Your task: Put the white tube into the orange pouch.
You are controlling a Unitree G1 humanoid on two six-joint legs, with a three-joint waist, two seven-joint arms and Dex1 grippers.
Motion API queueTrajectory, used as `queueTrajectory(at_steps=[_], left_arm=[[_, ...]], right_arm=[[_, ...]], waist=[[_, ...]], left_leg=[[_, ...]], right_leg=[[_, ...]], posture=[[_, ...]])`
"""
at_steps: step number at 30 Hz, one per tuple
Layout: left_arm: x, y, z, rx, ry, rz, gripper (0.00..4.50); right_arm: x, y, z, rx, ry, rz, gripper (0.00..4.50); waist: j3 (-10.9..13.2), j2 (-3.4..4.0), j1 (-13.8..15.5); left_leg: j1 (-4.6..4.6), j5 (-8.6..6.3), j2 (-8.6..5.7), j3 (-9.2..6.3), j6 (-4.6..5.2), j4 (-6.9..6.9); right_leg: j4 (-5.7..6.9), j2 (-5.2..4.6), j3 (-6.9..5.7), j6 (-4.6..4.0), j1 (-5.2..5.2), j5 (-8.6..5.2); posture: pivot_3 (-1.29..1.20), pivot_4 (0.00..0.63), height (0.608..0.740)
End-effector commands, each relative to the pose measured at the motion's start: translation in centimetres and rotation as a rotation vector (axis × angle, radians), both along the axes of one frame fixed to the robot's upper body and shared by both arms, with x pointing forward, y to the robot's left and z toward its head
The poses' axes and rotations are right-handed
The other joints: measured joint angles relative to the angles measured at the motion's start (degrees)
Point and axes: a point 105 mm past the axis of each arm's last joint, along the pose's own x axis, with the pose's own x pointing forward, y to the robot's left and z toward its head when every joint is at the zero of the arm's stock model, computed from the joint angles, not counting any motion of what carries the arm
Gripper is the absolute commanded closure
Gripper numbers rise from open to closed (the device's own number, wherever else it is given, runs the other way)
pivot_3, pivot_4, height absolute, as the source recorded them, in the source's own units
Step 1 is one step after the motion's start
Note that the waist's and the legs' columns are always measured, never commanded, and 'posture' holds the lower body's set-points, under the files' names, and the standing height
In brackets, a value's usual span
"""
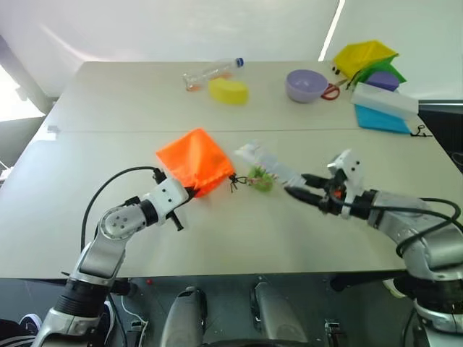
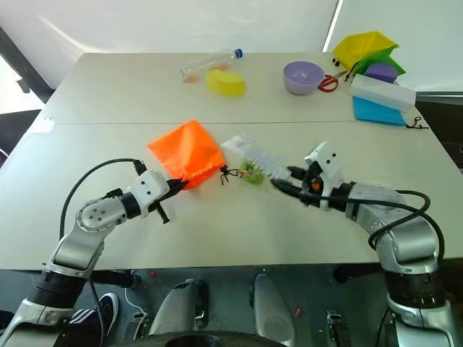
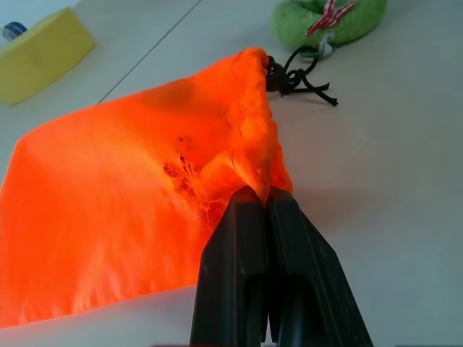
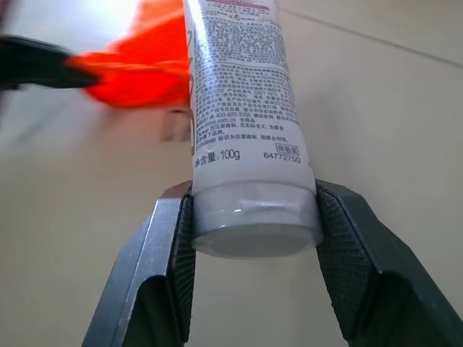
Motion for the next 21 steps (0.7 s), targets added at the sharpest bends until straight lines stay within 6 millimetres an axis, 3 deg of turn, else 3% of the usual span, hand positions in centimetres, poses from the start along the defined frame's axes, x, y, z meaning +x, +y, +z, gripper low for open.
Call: queueTrajectory(at_steps=[1,7,15,21], left_arm=[[0.2,-0.2,1.7,-0.025,-0.044,-0.005,4.50],[0.2,0.0,2.0,-0.014,-0.041,-0.009,4.50],[-0.2,-0.3,2.3,-0.006,-0.039,-0.034,4.50],[-0.2,-0.8,2.4,-0.019,-0.037,-0.036,4.50]], right_arm=[[-3.1,1.9,-0.9,-0.083,0.015,0.158,2.70],[-2.0,4.0,-4.0,-0.128,-0.022,0.133,2.70],[1.5,6.0,-3.3,-0.061,-0.127,0.022,2.70],[2.5,6.6,-3.5,-0.075,-0.151,0.008,2.70]], waist=[[0.0,0.00,0.0],[0.0,-0.03,-0.2],[0.0,-0.04,0.1],[0.0,-0.04,0.2]], left_leg=[[0.00,0.00,0.00,0.00,0.00,0.00],[0.02,0.00,0.00,-0.07,-0.01,0.03],[-0.07,0.00,-0.02,-0.06,-0.01,-0.25],[-0.07,0.00,-0.04,0.08,0.00,-0.45]], right_leg=[[-0.01,-0.01,0.00,-0.01,0.00,0.00],[-0.11,-0.08,0.02,-0.09,-0.01,0.05],[-0.42,-0.09,-0.01,-0.09,-0.06,0.06],[-0.55,-0.06,-0.05,-0.05,-0.06,0.06]], posture=[[0.00,0.150,0.740],[0.00,0.150,0.740],[0.00,0.150,0.740],[0.00,0.150,0.740]])
